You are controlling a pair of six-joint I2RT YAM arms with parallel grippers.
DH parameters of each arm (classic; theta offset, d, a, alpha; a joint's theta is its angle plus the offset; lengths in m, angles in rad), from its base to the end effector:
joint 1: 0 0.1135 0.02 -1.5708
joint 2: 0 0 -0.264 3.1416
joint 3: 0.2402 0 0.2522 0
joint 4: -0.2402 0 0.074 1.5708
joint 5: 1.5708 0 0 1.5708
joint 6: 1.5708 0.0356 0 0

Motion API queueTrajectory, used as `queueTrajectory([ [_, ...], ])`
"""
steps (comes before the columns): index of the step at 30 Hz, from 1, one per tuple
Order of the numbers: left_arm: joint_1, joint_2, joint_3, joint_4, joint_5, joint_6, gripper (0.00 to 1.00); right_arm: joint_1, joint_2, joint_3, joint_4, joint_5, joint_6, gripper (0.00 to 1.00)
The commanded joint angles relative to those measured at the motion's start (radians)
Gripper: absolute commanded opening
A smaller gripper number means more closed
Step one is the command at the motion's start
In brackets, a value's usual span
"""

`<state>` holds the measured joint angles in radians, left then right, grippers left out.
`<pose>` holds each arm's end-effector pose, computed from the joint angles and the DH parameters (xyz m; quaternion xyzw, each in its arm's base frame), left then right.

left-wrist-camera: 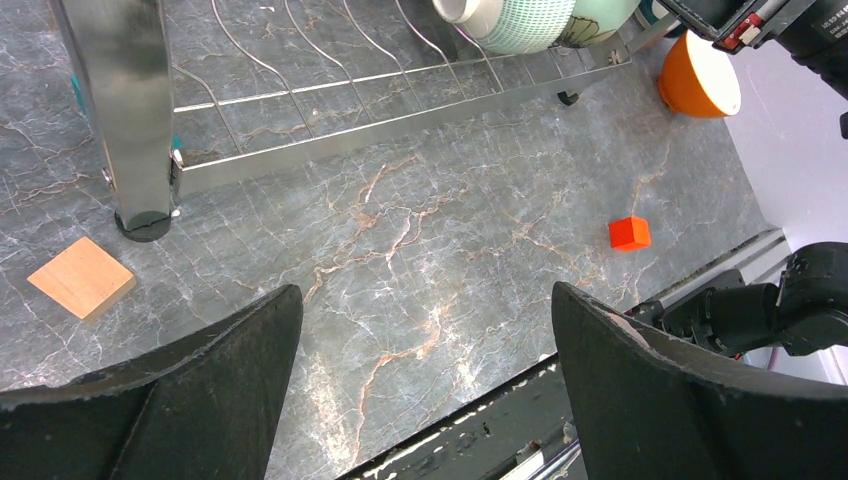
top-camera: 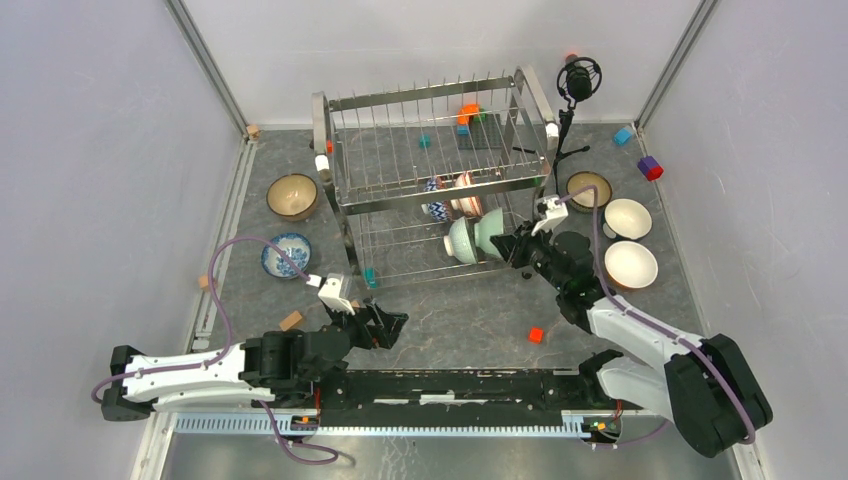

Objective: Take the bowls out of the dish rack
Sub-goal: Pick up the bowl from the dish rack.

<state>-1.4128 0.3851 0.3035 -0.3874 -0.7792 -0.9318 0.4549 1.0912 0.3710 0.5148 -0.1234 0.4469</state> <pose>0.0425 -0.1076 0.2076 -0.0053 0.8129 -0.3207 0.4862 0.2037 0.1045 0.2090 -0.0420 0.7742 0.3175 0.5459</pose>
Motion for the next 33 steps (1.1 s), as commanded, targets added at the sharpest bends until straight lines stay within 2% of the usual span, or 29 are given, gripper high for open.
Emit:
queueTrajectory([
  [1, 0.004, -0.001, -0.013, 0.031, -0.029, -0.005, 0.99, -0.043, -0.039, -0.041, 0.198, -0.025, 0.075, 0.0],
  [13, 0.004, 0.002, -0.015, 0.019, -0.046, -0.01, 0.99, -0.135, 0.029, -0.152, 0.5, -0.206, 0.323, 0.0],
  [33, 0.003, 0.001, -0.015, 0.016, -0.048, -0.019, 0.99, -0.217, 0.093, -0.218, 0.831, -0.325, 0.544, 0.0],
])
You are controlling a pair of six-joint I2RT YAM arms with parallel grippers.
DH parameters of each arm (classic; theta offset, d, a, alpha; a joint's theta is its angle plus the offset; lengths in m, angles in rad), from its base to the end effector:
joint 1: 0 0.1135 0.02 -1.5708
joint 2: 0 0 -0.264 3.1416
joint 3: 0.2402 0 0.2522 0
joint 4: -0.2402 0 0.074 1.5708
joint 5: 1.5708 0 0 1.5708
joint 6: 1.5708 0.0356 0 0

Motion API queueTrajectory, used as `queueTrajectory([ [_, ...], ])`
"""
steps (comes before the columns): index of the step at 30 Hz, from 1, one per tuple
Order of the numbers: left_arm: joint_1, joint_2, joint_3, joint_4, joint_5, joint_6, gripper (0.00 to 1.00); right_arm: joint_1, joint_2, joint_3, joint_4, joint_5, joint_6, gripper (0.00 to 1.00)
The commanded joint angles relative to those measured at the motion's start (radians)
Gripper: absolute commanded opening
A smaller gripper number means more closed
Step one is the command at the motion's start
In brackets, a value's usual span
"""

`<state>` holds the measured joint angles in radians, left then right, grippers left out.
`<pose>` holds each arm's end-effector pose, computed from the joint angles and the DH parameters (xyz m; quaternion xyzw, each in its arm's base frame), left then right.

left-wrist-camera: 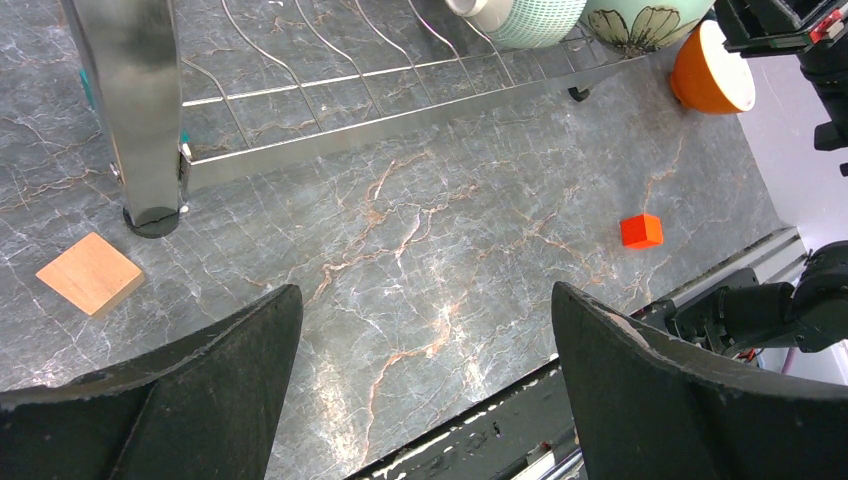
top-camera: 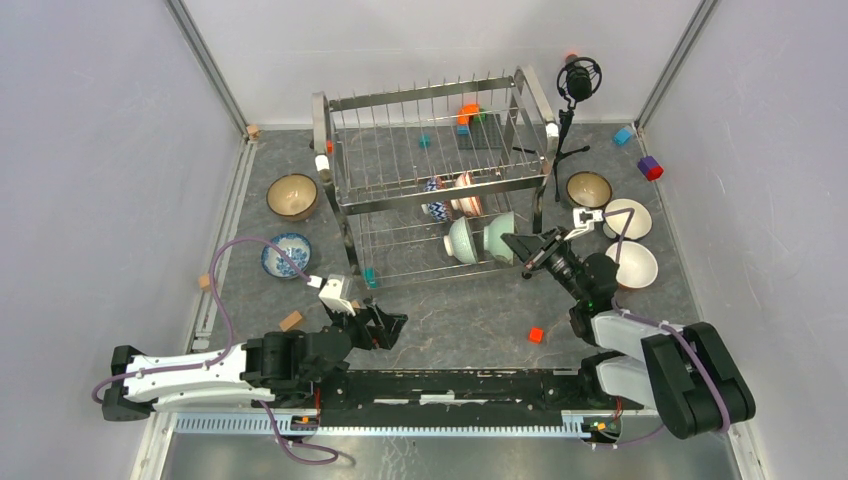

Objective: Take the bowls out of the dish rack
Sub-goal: Pick up the bowl from the dish rack.

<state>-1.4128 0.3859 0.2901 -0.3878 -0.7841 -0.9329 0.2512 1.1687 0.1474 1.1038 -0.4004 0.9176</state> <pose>0.0426 -0.1075 0.2030 -0.0040 0.8152 -0.3139 0.4867 0.1924 0.0637 0.1877 0.0789 0.6752 0.5101 0.5270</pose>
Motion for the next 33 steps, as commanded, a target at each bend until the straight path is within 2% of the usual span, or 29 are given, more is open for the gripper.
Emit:
queueTrajectory([
  [1, 0.004, 0.001, 0.0, 0.014, -0.043, -0.02, 0.99, -0.015, 0.026, 0.003, 0.274, -0.057, 0.094, 0.0],
  [7, 0.003, -0.003, 0.007, 0.006, -0.042, -0.02, 0.99, -0.016, 0.128, 0.002, 0.567, -0.118, 0.264, 0.0],
  [11, 0.003, -0.005, 0.02, -0.015, -0.042, -0.02, 0.99, -0.015, 0.158, 0.011, 0.668, -0.139, 0.343, 0.0],
  [14, 0.003, -0.009, 0.035, -0.034, -0.045, -0.016, 0.99, -0.016, 0.14, 0.022, 0.678, -0.165, 0.361, 0.0],
  [29, 0.003, 0.017, 0.141, -0.139, -0.046, -0.016, 1.0, -0.012, -0.228, 0.009, 0.301, -0.28, 0.198, 0.0],
  [33, 0.003, 0.023, 0.175, -0.197, -0.037, -0.055, 1.0, 0.01, -0.37, -0.008, 0.108, -0.278, 0.097, 0.0],
])
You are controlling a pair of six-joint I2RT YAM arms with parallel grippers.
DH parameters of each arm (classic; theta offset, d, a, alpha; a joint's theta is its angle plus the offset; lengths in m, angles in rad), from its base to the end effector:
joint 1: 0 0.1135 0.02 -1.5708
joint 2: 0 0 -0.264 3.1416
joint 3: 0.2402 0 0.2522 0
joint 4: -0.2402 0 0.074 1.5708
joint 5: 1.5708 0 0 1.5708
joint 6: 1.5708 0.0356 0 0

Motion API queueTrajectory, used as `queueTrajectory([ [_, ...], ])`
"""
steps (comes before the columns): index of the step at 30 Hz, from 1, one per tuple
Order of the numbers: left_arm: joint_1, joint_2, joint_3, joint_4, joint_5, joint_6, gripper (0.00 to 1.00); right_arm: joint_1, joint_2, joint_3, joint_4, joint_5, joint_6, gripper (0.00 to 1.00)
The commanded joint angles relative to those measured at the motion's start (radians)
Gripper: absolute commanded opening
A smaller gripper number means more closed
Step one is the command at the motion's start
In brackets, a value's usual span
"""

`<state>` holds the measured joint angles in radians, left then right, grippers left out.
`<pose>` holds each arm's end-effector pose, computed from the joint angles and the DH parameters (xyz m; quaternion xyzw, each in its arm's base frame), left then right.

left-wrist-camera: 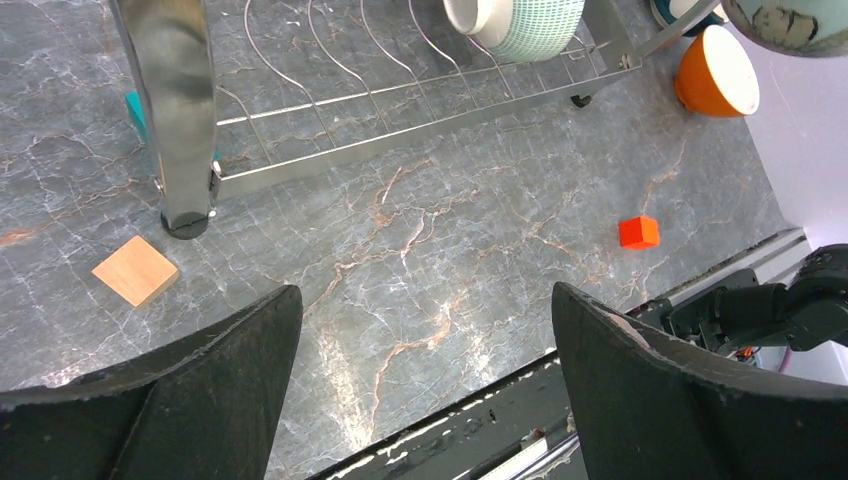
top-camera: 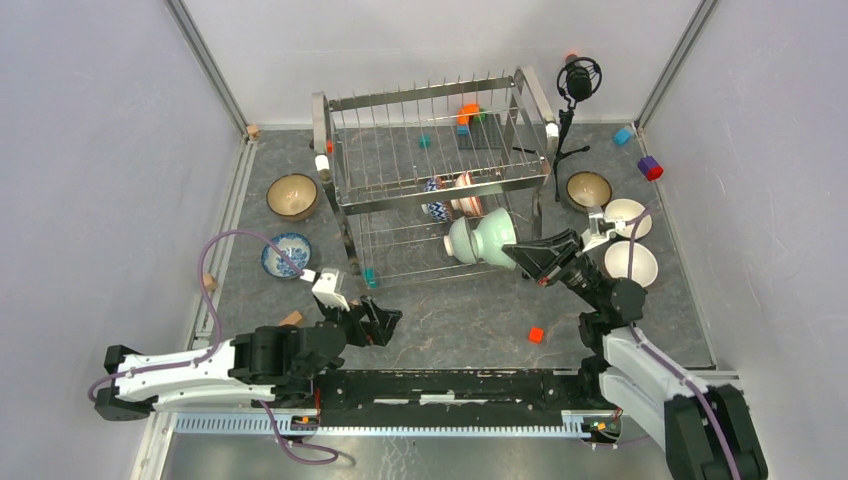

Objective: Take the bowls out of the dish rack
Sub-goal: Pick up the bowl from the dish rack, then place the bowl at the center of the board.

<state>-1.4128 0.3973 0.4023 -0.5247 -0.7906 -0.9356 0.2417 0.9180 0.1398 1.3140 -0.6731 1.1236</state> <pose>0.0419 -0.1019 0.2277 0.0010 0.8214 -0.2984 0.4861 0.1537 0.0607 0.2460 -0.0602 0.5448 0.6443 0.5334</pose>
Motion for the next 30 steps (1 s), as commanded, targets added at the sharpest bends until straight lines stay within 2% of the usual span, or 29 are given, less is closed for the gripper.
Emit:
queueTrajectory([
  [1, 0.003, 0.016, 0.077, -0.086, -0.027, -0.063, 1.0, 0.032, -0.162, 0.003, -0.167, -0.002, -0.16, 0.0],
  [5, 0.004, 0.04, 0.132, -0.208, -0.02, -0.113, 1.0, 0.147, -0.335, 0.088, -0.662, 0.093, -0.471, 0.0],
  [7, 0.003, 0.053, 0.16, -0.26, -0.012, -0.133, 1.0, 0.228, -0.395, 0.136, -0.85, 0.173, -0.607, 0.0],
  [10, 0.003, 0.071, 0.211, -0.31, 0.007, -0.128, 1.0, 0.317, -0.419, 0.187, -1.016, 0.256, -0.715, 0.0],
  [16, 0.004, 0.136, 0.274, -0.324, 0.065, -0.103, 1.0, 0.475, -0.402, 0.245, -1.138, 0.397, -0.817, 0.0],
  [26, 0.003, 0.294, 0.345, -0.323, 0.113, -0.095, 1.0, 0.922, -0.198, 0.366, -1.225, 0.817, -0.998, 0.0],
  [30, 0.004, 0.293, 0.327, -0.287, 0.114, -0.1, 1.0, 1.031, -0.124, 0.387, -1.248, 0.934, -1.052, 0.0],
])
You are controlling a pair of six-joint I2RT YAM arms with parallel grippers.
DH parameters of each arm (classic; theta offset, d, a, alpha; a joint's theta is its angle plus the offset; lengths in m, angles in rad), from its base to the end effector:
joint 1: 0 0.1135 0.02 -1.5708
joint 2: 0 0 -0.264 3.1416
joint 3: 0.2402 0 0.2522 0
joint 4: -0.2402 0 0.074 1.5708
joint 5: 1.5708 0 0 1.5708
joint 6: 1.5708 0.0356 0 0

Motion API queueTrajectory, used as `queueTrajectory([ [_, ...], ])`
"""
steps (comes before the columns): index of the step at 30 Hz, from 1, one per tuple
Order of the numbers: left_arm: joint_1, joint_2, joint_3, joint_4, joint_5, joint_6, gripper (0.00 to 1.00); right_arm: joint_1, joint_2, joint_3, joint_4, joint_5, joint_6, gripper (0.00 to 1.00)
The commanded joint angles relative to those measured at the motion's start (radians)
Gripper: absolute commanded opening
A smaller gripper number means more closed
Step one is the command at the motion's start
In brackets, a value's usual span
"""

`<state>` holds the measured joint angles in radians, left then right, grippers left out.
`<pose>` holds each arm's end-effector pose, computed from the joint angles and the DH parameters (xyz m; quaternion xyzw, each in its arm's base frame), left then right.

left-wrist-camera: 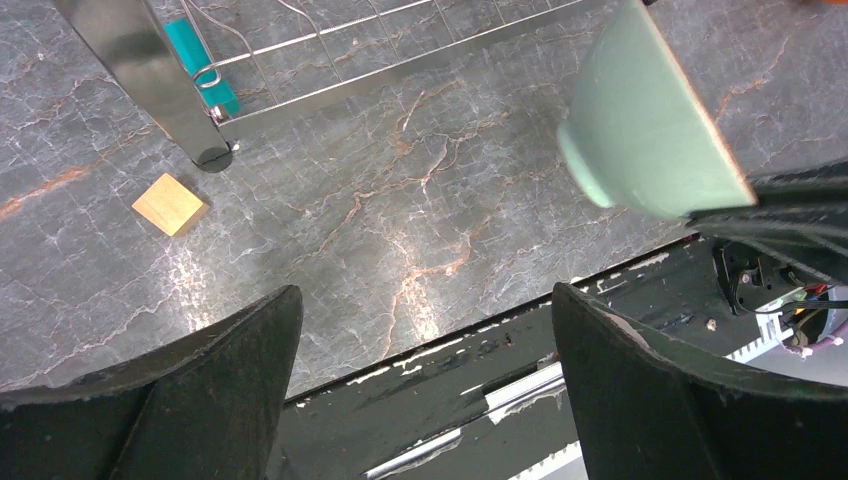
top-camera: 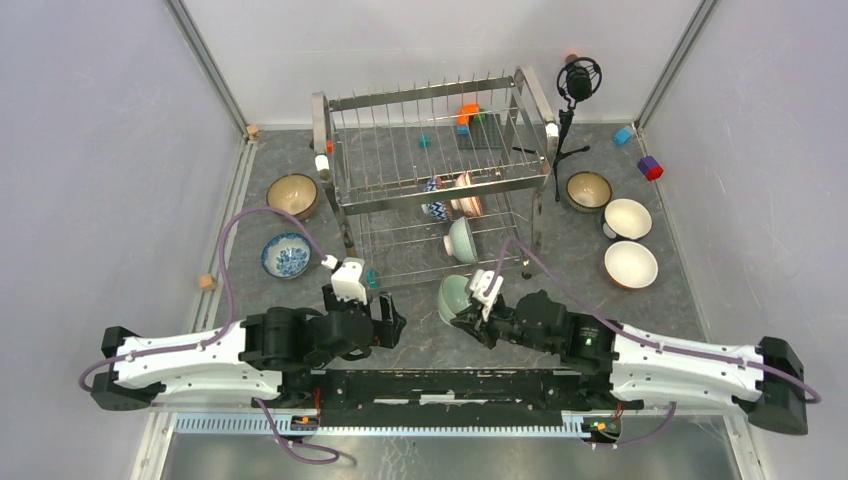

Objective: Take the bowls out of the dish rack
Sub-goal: Place the bowl at the center of the board.

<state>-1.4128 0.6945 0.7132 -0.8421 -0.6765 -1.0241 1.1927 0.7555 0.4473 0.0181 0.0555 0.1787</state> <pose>0.0425 -0.1250 0.2724 0.0508 0.8851 -0.2166 0.4088 0.0699 0.1707 0.2460 -0.3747 0.7088 0.3610 0.4763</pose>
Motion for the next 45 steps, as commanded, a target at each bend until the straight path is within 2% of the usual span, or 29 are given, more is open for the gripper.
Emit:
queueTrajectory([
  [1, 0.004, -0.009, 0.01, 0.044, 0.0, -0.011, 1.0, 0.106, 0.054, 0.083, 0.04, 0.233, -0.124, 0.0],
  [8, 0.003, -0.053, -0.043, 0.133, 0.012, -0.01, 1.0, 0.305, 0.142, 0.127, -0.05, 0.476, -0.272, 0.0],
  [12, 0.004, -0.053, -0.077, 0.196, -0.001, 0.033, 1.0, 0.423, 0.201, 0.147, -0.106, 0.556, -0.384, 0.0],
  [18, 0.003, -0.058, -0.051, 0.187, 0.0, 0.117, 1.0, 0.595, 0.27, 0.191, -0.205, 0.65, -0.491, 0.0],
  [23, 0.003, -0.081, -0.006, 0.202, 0.073, 0.242, 1.0, 0.713, 0.323, 0.234, -0.3, 0.658, -0.557, 0.0],
  [29, 0.003, 0.012, 0.072, 0.166, 0.204, 0.389, 1.0, 0.827, 0.374, 0.261, -0.357, 0.631, -0.614, 0.0],
  [34, 0.004, 0.114, 0.115, 0.158, 0.338, 0.468, 1.0, 0.867, 0.398, 0.285, -0.371, 0.593, -0.64, 0.0],
  [45, 0.002, 0.272, 0.178, 0.157, 0.537, 0.562, 0.94, 0.908, 0.41, 0.306, -0.378, 0.564, -0.625, 0.0],
])
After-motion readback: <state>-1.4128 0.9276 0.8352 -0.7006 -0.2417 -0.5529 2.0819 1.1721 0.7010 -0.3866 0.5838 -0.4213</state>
